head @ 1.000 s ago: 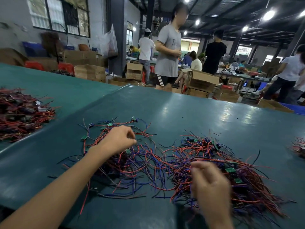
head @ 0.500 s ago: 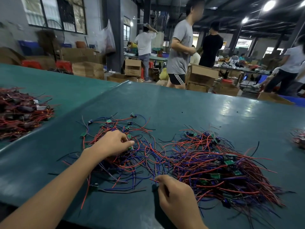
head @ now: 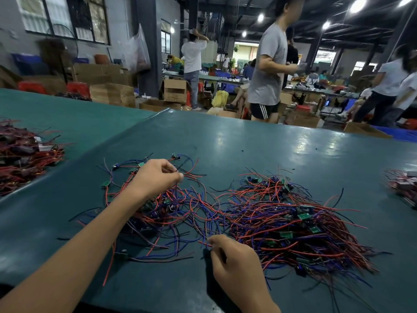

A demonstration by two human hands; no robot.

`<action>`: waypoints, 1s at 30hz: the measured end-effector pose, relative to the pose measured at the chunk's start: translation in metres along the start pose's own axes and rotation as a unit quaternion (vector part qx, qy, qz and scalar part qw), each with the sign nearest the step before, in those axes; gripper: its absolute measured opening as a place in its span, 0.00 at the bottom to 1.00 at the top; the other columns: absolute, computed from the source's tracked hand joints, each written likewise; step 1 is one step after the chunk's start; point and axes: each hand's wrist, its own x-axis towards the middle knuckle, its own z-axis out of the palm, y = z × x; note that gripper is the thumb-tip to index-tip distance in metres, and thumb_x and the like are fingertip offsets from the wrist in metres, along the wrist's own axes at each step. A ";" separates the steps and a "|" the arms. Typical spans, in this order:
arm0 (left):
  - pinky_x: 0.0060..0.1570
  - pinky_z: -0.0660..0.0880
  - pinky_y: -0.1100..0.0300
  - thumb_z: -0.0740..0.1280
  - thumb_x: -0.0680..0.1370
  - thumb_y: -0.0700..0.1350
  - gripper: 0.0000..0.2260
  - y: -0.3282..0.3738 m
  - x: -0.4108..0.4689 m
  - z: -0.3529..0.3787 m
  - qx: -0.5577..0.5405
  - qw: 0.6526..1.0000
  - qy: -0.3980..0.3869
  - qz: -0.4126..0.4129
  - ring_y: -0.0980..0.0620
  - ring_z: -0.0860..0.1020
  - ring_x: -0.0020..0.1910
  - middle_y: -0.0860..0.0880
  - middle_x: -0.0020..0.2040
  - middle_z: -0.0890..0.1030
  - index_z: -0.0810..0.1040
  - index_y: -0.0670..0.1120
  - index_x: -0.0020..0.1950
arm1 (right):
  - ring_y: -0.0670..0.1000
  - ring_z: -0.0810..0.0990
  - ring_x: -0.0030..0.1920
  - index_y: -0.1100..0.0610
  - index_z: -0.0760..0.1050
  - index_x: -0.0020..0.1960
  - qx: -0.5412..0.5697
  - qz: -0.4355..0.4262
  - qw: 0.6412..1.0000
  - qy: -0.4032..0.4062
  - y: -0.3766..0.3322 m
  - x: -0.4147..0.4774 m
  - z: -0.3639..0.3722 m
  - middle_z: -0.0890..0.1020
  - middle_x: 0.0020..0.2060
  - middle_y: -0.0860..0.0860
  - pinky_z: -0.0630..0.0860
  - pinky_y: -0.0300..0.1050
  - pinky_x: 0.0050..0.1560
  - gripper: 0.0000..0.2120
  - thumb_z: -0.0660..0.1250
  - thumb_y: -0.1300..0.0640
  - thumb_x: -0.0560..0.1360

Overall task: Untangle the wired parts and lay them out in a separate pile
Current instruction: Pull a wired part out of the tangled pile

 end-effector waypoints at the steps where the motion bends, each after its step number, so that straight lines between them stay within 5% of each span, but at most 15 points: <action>1: 0.36 0.72 0.62 0.75 0.75 0.47 0.05 0.003 0.000 0.000 -0.044 0.999 0.006 0.001 0.54 0.82 0.38 0.49 0.39 0.85 0.82 0.48 0.46 | 0.45 0.82 0.35 0.53 0.84 0.53 0.000 0.001 1.000 0.001 0.000 0.000 0.000 0.86 0.39 0.45 0.78 0.42 0.36 0.10 0.67 0.57 0.74; 4: 0.30 0.71 0.70 0.72 0.76 0.41 0.03 0.011 0.001 0.001 -0.170 0.985 0.025 0.010 0.59 0.81 0.35 0.48 0.41 0.85 0.83 0.46 0.49 | 0.44 0.82 0.35 0.53 0.84 0.53 -0.001 -0.002 1.000 0.003 0.001 0.000 0.001 0.86 0.40 0.44 0.76 0.38 0.36 0.11 0.67 0.57 0.74; 9: 0.37 0.69 0.70 0.73 0.76 0.40 0.08 0.024 -0.005 0.005 -0.342 0.938 -0.013 0.050 0.62 0.80 0.42 0.53 0.45 0.86 0.84 0.48 0.54 | 0.50 0.84 0.40 0.52 0.84 0.53 0.009 0.007 1.000 0.022 0.003 -0.001 0.005 0.86 0.41 0.46 0.80 0.47 0.39 0.11 0.67 0.56 0.73; 15: 0.50 0.68 0.57 0.75 0.72 0.44 0.13 0.040 -0.013 0.004 -0.460 0.881 -0.022 0.109 0.51 0.81 0.50 0.50 0.51 0.85 0.84 0.49 0.57 | 0.47 0.84 0.39 0.52 0.84 0.54 0.023 -0.009 0.999 0.036 0.007 -0.003 0.006 0.86 0.41 0.45 0.81 0.47 0.38 0.10 0.68 0.56 0.74; 21: 0.52 0.76 0.61 0.75 0.73 0.38 0.14 0.053 -0.025 0.005 -0.476 0.849 -0.021 0.230 0.50 0.82 0.54 0.48 0.53 0.85 0.83 0.49 0.57 | 0.40 0.77 0.31 0.52 0.83 0.57 0.115 -0.018 0.992 0.049 0.002 -0.001 0.004 0.82 0.36 0.41 0.71 0.35 0.32 0.10 0.70 0.58 0.77; 23: 0.53 0.77 0.57 0.76 0.74 0.39 0.14 0.053 -0.036 0.012 -0.410 0.865 0.003 0.291 0.47 0.82 0.54 0.47 0.53 0.86 0.82 0.50 0.57 | 0.44 0.78 0.30 0.50 0.84 0.57 0.258 0.038 0.962 0.078 -0.005 0.005 -0.001 0.82 0.34 0.46 0.72 0.39 0.30 0.08 0.68 0.55 0.80; 27: 0.55 0.78 0.42 0.77 0.74 0.41 0.15 0.047 -0.053 0.034 -0.297 0.880 0.006 0.370 0.41 0.83 0.52 0.47 0.54 0.86 0.81 0.47 0.59 | 0.52 0.75 0.28 0.52 0.85 0.55 0.537 0.169 0.821 0.091 -0.026 0.028 -0.021 0.80 0.33 0.55 0.70 0.41 0.23 0.15 0.68 0.44 0.77; 30: 0.56 0.78 0.52 0.76 0.75 0.41 0.16 0.039 -0.061 0.045 -0.226 0.882 -0.025 0.412 0.47 0.84 0.53 0.51 0.54 0.85 0.80 0.48 0.62 | 0.53 0.73 0.27 0.58 0.85 0.47 0.606 0.197 0.766 0.078 -0.031 0.046 -0.031 0.78 0.33 0.58 0.72 0.42 0.23 0.18 0.71 0.42 0.74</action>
